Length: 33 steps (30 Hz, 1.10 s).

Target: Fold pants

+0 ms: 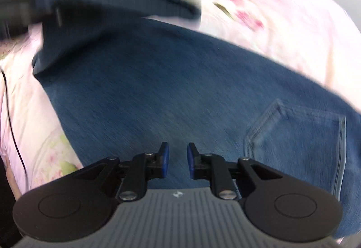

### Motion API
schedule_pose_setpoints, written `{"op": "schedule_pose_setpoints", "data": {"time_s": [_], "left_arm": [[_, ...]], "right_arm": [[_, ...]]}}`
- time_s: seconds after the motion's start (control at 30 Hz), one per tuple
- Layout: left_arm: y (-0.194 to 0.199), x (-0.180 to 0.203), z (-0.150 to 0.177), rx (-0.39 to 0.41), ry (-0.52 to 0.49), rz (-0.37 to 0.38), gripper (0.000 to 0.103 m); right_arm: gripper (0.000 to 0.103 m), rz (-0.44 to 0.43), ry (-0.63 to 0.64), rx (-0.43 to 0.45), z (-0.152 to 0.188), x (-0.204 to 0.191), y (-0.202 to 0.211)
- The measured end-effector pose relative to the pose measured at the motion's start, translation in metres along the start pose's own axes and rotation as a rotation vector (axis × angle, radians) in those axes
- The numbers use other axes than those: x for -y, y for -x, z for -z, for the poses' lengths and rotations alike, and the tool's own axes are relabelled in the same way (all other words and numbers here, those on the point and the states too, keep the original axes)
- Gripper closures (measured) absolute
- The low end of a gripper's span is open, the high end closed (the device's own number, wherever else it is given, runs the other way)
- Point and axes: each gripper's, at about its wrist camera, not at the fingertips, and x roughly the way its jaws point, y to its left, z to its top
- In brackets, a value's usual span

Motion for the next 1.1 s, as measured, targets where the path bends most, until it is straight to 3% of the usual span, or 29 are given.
{"op": "schedule_pose_setpoints", "data": {"time_s": [0.17,0.27,0.4,0.5,0.6,0.67,0.83,1.0,1.1], "left_arm": [[-0.022,0.018,0.037,-0.073,-0.043,-0.010,0.087],[-0.025,0.011,0.043,-0.110,-0.036,0.026,0.080],[-0.021,0.001,0.039,-0.121,0.061,0.159,0.042],[-0.004,-0.007,0.037,-0.100,0.105,0.233,0.040],[0.020,-0.022,0.038,-0.071,0.130,0.299,0.040],[0.038,-0.036,0.038,-0.042,0.136,0.301,0.040],[0.068,-0.086,0.045,0.000,0.150,0.097,0.040],[0.076,-0.148,0.063,0.011,0.238,-0.144,0.041],[0.072,-0.182,0.066,0.019,0.344,-0.184,0.053]], "right_arm": [[0.089,-0.041,-0.025,0.001,0.025,0.015,0.001],[0.088,-0.060,-0.028,0.008,0.029,0.016,0.002],[0.081,-0.079,-0.084,0.015,0.016,0.022,-0.008],[0.068,-0.097,-0.187,0.032,0.006,0.023,-0.007],[0.067,-0.137,-0.268,0.049,-0.005,0.023,-0.005],[0.065,-0.153,-0.317,0.055,-0.013,0.022,-0.004],[0.049,-0.169,-0.417,0.066,-0.031,0.016,-0.014],[0.049,-0.154,-0.486,0.068,-0.044,0.014,-0.035],[0.055,-0.101,-0.481,0.093,-0.056,0.012,-0.039]]}}
